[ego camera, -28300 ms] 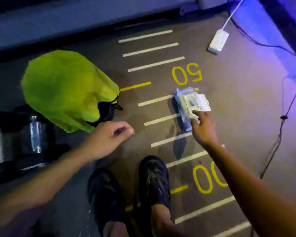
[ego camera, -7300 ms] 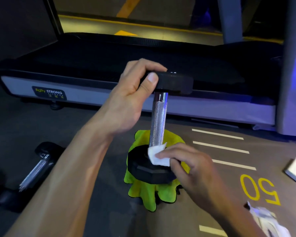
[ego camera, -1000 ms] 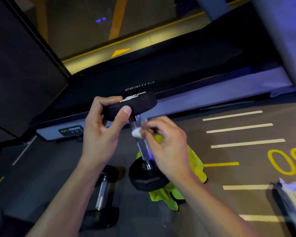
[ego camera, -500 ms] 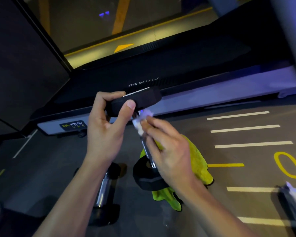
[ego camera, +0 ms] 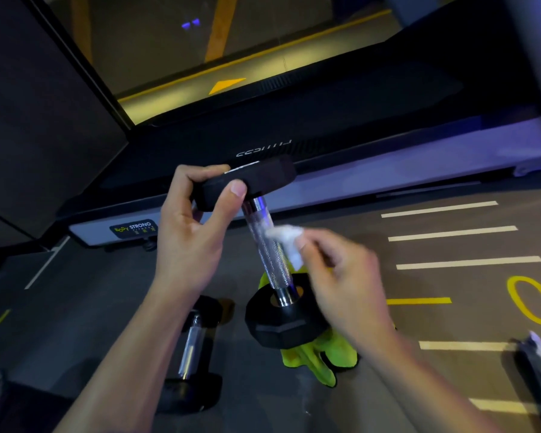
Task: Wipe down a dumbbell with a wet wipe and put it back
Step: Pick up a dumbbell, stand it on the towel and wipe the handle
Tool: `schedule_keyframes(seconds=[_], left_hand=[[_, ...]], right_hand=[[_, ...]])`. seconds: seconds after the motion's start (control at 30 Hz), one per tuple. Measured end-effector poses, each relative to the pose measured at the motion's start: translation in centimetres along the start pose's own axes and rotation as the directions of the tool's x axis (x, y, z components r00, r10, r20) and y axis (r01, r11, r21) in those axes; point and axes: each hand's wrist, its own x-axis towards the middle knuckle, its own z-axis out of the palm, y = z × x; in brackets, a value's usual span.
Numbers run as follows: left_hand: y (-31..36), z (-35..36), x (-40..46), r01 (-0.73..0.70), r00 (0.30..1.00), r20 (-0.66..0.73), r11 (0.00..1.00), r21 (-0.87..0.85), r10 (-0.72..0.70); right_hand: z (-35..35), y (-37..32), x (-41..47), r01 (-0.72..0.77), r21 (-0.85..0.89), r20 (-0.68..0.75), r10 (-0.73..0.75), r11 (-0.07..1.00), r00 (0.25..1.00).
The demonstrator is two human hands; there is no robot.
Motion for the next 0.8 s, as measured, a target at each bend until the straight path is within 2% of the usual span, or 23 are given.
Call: schedule_keyframes(seconds=[0.13,0.2,0.27,0.33,0.4,0.53,0.6,0.67,0.73,0.8], left_hand=[[0.3,0.3,0.1,0.002,1.000,0.017,1.000,0.015,-0.003],[0.3,0.5,0.1,0.004,1.000,0.020,1.000,0.010,-0.004],[0.4,0.6,0.1,0.002,1.000,0.019,1.000,0.010,-0.002],[0.4,0.8,0.1,-0.006,1.000,0.020,1.000,0.019,0.006],[0.4,0.8,0.1,-0.010,1.000,0.015,1.000,0.021,0.009],[0.4,0.9,0.2,-0.012,1.000,0.008,0.999,0.037,0.011],[0.5,0.9,0.2,-0.004,1.000,0.006,1.000,0.022,0.004],[0.7,1.1,0.1,0.000,1.000,0.008,1.000,0.008,0.000],[0.7,1.1,0.1,0.003,1.000,0.013,1.000,0.009,-0.003],[0.7,1.1,0.1,-0.001,1.000,0.008,1.000,0.022,0.000]], right_hand=[[-1.4,0.0,3.7,-0.211,0.090,-0.097,0.219,0.973,0.971],[-1.5,-0.6,4.8,-0.334,0.260,-0.030,0.353,0.906,0.935],[-1.5,-1.0,5.5,-0.446,0.375,0.124,0.433,0.813,0.893],[-1.6,-1.0,5.9,-0.506,0.408,0.247,0.442,0.759,0.862],[-1.6,-1.0,6.0,-0.519,0.425,0.285,0.435,0.741,0.854],[-1.4,-1.1,6.1,-0.488,0.377,0.214,0.438,0.788,0.873],[-1.2,-0.9,6.4,-0.457,0.241,0.143,0.435,0.856,0.889],[-0.9,-1.0,6.9,-0.441,0.149,0.130,0.424,0.885,0.896],[-0.8,-1.3,7.2,-0.509,0.261,0.206,0.468,0.820,0.860],[-1.0,-1.8,7.2,-0.594,0.399,0.343,0.487,0.698,0.803]])
